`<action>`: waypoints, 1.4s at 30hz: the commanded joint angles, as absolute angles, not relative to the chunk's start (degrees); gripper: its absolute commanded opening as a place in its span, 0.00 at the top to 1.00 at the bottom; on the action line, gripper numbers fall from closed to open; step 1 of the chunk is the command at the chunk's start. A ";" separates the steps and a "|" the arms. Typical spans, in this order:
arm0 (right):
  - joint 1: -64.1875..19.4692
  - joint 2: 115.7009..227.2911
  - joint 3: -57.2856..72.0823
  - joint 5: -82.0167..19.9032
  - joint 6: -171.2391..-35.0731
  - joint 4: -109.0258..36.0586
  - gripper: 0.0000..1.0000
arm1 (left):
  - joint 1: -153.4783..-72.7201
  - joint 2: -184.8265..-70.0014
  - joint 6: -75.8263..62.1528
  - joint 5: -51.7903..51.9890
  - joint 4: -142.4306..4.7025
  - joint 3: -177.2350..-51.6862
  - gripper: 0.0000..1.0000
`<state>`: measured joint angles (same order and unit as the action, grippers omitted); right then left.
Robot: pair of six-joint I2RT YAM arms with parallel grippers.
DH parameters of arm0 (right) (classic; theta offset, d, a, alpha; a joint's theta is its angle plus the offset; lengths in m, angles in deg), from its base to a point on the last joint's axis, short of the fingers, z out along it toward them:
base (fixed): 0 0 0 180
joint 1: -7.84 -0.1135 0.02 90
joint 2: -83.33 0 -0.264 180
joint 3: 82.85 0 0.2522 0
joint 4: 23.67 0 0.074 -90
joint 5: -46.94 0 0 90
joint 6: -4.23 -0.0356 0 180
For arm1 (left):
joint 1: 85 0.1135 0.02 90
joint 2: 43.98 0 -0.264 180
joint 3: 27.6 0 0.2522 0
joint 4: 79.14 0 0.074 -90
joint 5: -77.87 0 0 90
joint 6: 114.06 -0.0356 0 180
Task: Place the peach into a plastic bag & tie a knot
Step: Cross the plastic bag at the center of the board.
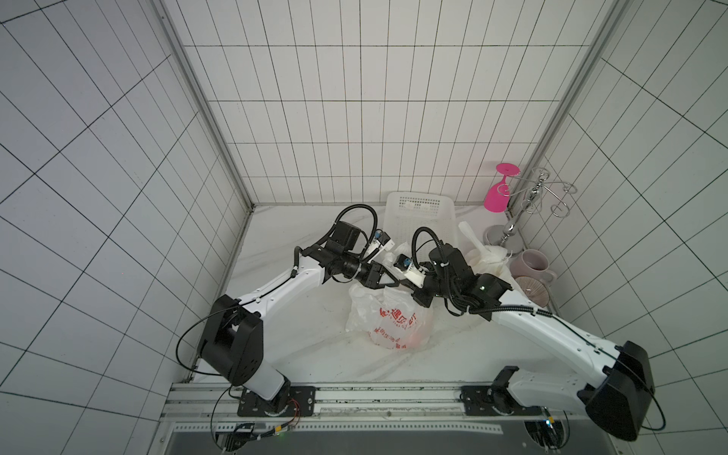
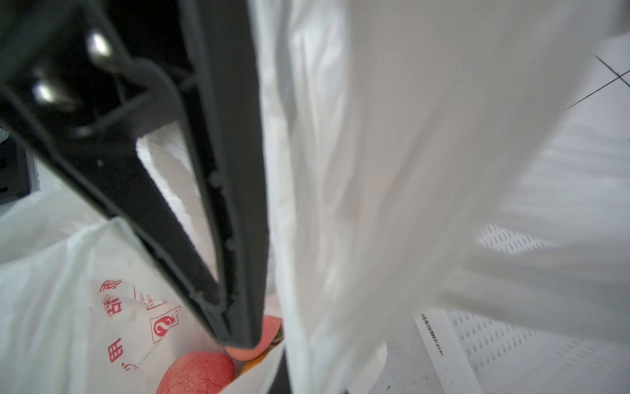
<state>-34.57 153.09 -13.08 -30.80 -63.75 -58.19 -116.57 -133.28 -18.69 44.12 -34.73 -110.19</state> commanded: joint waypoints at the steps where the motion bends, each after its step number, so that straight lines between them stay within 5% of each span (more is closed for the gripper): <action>1: -34.78 153.45 -6.17 -28.17 -63.62 -58.58 1.00 | -116.79 -131.62 -20.83 44.85 -37.49 -109.89 0.63; 19: -34.77 154.43 -5.10 -26.24 -63.80 -59.70 1.00 | -117.12 -130.37 -11.99 47.85 -50.96 -106.86 0.55; 31: -33.02 153.35 -4.54 -27.12 -67.10 -59.72 1.00 | -116.94 -130.61 -11.05 49.70 -53.57 -105.12 0.96; 38: -29.80 147.71 -6.46 -25.39 -74.30 -63.70 0.59 | -113.87 -129.34 -5.61 49.56 -60.16 -102.91 1.00; 42: -26.90 143.47 -6.87 -25.60 -79.70 -67.97 0.49 | -112.26 -127.70 -1.33 47.79 -67.00 -100.64 1.00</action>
